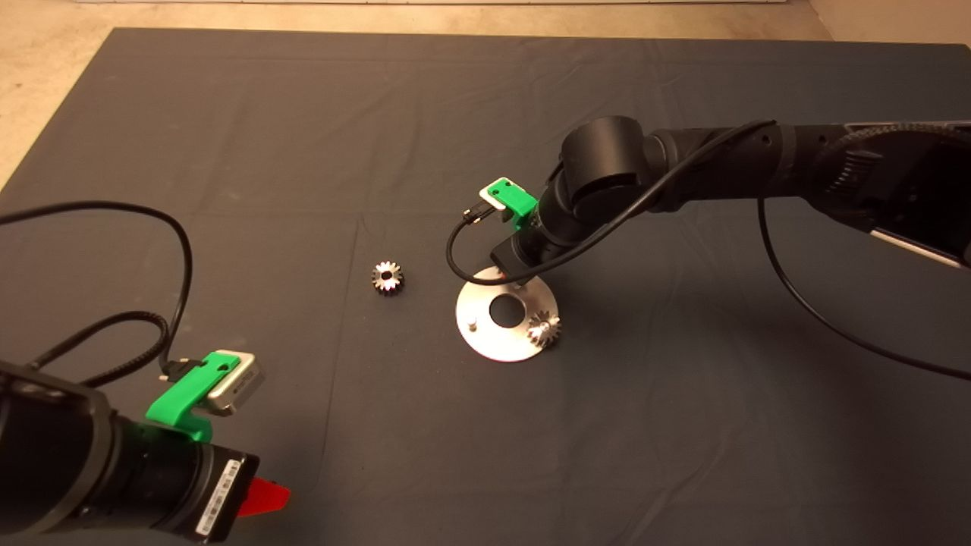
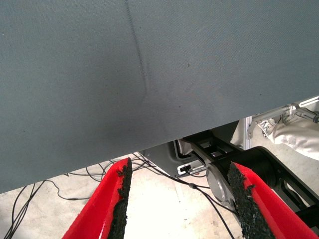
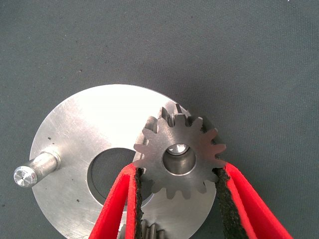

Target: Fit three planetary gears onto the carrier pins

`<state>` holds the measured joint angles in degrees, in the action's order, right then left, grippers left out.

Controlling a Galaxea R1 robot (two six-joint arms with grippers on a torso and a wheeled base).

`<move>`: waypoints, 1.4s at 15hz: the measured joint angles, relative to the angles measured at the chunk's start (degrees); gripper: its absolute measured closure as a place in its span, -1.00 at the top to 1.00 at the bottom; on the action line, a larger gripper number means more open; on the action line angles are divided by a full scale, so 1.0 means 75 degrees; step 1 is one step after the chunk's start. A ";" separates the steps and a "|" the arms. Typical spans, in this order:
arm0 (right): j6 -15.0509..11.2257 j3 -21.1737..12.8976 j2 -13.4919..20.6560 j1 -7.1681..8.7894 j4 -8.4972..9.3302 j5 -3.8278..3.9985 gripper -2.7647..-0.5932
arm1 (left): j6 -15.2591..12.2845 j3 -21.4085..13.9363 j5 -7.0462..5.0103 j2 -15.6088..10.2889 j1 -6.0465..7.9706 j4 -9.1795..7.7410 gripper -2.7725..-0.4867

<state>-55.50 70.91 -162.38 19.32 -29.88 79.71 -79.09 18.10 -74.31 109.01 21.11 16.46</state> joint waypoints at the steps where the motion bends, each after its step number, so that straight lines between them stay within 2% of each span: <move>1: 0.0000 0.0000 0.0000 0.0000 0.0000 -0.0003 -0.80 | -0.0001 0.0000 0.0000 -0.0003 0.0001 0.0001 -0.28; 7: 0.0000 0.0000 0.0005 0.0002 0.0000 -0.0005 -0.79 | -0.0002 0.0000 0.0008 -0.0078 0.0000 0.0002 -0.28; 12: 0.0000 0.0000 0.0003 0.0000 0.0000 -0.0003 -0.67 | -0.0002 0.0000 0.0008 -0.0080 0.0001 0.0000 -0.28; 15: 0.0000 0.0000 0.0000 0.0000 0.0002 -0.0005 -0.67 | -0.0002 0.0000 0.0005 -0.0080 0.0000 0.0000 -0.28; 16: 0.0000 0.0000 0.0000 -0.0002 0.0000 -0.0005 -0.60 | -0.0002 0.0000 0.0005 -0.0080 0.0000 0.0003 -0.28; 18: 0.0000 0.0000 0.0000 0.0003 0.0000 -0.0011 -0.58 | -0.0002 0.0000 0.0005 -0.0088 0.0003 0.0000 -0.28; 21: 0.0000 0.0000 0.0000 0.0003 0.0000 -0.0015 -0.39 | -0.0002 0.0000 0.0007 -0.0106 0.0003 0.0003 -0.28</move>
<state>-55.50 70.91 -162.38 19.34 -29.88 79.60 -79.10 18.10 -74.26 108.22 21.14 16.48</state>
